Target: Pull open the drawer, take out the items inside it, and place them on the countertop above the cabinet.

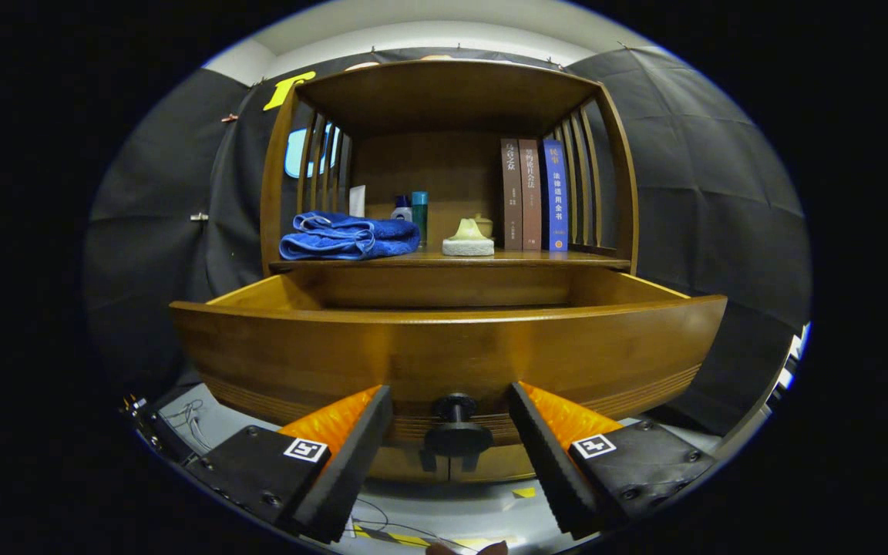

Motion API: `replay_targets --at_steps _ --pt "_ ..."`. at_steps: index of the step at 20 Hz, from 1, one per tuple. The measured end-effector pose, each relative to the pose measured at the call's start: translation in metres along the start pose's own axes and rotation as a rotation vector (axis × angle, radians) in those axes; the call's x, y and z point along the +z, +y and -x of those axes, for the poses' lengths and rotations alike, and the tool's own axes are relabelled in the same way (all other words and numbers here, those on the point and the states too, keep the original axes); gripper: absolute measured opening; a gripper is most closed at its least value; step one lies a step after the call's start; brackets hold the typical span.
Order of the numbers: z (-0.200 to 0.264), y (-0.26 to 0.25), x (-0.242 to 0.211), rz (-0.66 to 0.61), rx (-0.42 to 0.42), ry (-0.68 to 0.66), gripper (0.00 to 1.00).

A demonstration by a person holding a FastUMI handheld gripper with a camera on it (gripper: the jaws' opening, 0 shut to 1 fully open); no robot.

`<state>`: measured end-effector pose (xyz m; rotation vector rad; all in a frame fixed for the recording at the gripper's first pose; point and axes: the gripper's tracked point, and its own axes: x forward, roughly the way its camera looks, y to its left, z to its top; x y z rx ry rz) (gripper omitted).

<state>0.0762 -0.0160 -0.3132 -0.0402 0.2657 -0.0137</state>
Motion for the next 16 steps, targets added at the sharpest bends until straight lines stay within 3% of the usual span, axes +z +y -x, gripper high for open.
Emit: replay_targets --at_steps 6,16 --pt "-0.011 0.001 0.014 -0.012 -0.003 -0.016 0.99" --pt "-0.069 0.001 0.032 0.021 -0.007 -0.028 0.99"
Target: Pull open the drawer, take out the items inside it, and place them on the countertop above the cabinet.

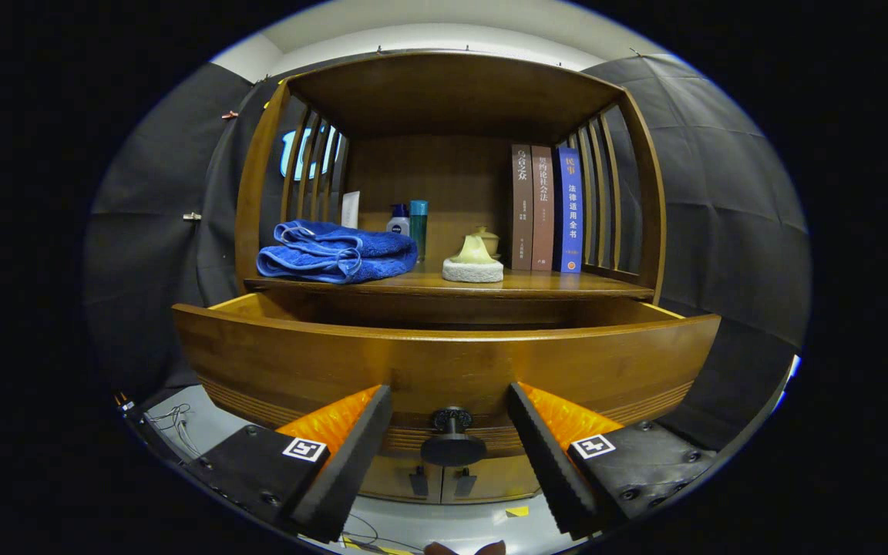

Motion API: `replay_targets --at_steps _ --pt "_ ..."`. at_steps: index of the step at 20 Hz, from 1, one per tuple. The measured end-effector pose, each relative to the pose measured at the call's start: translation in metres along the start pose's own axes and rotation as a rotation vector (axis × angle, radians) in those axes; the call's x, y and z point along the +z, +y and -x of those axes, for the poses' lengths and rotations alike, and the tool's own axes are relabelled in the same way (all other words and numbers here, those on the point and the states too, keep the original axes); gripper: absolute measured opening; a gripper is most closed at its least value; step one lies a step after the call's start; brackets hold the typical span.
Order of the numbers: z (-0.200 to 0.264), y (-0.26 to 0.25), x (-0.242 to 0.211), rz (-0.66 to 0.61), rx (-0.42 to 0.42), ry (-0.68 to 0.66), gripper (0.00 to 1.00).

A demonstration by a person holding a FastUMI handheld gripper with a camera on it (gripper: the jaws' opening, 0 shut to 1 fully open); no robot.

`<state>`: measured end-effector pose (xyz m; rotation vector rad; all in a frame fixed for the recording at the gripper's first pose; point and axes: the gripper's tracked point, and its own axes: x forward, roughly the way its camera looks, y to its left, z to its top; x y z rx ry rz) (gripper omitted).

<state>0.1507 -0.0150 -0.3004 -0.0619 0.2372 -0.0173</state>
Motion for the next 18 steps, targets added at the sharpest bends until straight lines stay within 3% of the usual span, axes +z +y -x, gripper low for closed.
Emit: replay_targets --at_steps 18 --pt "-0.072 0.005 0.012 0.022 -0.028 0.029 1.00"
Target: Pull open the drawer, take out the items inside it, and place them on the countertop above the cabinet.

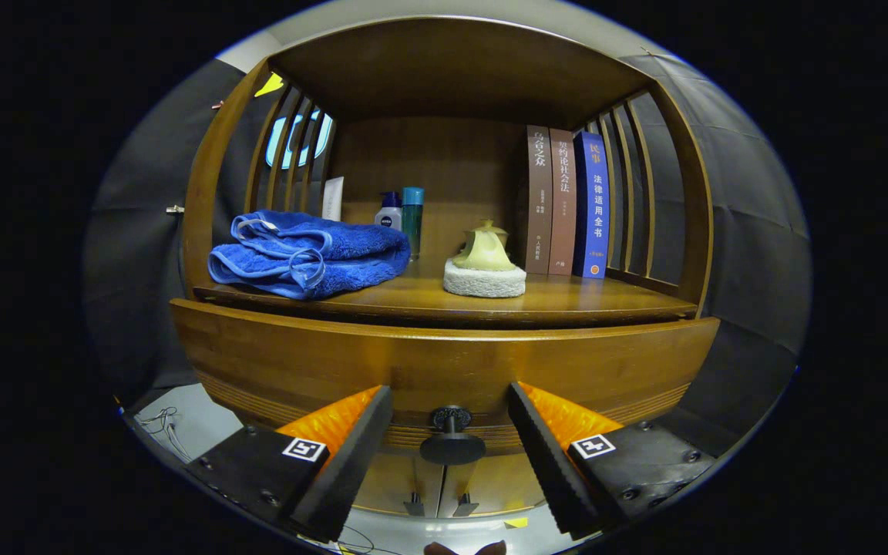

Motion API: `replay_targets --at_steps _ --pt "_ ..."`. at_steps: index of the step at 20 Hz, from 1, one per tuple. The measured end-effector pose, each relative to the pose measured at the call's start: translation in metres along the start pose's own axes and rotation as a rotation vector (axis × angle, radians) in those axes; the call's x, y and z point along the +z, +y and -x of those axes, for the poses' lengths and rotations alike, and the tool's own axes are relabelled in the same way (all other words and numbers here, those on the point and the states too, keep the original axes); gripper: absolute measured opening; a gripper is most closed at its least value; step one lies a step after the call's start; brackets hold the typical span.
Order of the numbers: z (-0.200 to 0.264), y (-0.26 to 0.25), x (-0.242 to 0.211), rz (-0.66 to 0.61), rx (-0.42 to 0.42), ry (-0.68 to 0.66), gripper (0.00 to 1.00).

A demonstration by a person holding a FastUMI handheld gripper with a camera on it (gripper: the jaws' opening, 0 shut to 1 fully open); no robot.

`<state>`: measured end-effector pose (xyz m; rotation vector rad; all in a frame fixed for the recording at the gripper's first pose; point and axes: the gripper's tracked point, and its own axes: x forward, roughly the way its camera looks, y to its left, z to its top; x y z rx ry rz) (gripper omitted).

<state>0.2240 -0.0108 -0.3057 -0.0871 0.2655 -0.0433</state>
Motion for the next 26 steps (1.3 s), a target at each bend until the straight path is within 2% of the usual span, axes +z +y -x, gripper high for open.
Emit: replay_targets --at_steps 8,15,20,26 --pt "-0.019 0.002 0.003 -0.006 0.002 0.025 1.00" --pt "-0.012 0.001 0.003 0.018 0.015 0.044 1.00" --pt "0.020 0.001 0.036 -0.022 0.045 -0.004 1.00" --pt "0.070 -0.007 0.104 -0.068 0.048 -0.070 0.99"
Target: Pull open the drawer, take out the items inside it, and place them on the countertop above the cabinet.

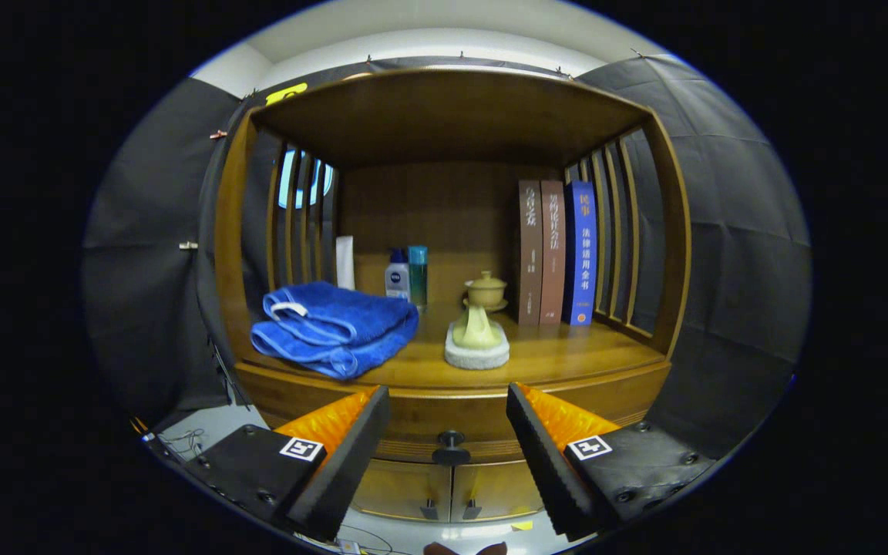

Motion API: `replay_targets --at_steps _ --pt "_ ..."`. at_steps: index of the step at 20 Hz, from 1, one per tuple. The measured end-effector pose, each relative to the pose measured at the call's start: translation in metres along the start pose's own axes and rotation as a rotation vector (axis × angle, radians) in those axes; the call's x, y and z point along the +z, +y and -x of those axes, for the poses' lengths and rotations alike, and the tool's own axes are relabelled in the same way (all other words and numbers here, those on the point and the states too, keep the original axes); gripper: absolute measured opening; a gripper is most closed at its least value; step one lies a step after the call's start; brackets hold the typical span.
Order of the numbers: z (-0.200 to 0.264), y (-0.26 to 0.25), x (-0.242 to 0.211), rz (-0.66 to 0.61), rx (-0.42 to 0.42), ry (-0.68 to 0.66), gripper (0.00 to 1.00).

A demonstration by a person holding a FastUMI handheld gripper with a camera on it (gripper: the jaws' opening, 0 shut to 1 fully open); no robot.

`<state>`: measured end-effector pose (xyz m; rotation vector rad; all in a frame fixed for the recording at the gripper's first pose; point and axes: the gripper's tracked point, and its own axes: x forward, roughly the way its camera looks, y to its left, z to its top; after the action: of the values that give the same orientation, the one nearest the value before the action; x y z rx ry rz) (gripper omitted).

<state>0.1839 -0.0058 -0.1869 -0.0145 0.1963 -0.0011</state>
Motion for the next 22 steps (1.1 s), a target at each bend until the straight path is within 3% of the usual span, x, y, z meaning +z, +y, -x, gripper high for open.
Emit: replay_targets --at_steps 3,9,15,22 --pt "0.029 0.006 0.050 -0.034 0.030 -0.060 0.99" --pt "0.085 -0.005 0.123 0.018 -0.008 -0.149 0.99" --pt "0.127 0.000 0.147 0.016 0.011 -0.152 0.99" --pt "0.157 0.007 0.142 -0.047 0.029 -0.174 0.99"
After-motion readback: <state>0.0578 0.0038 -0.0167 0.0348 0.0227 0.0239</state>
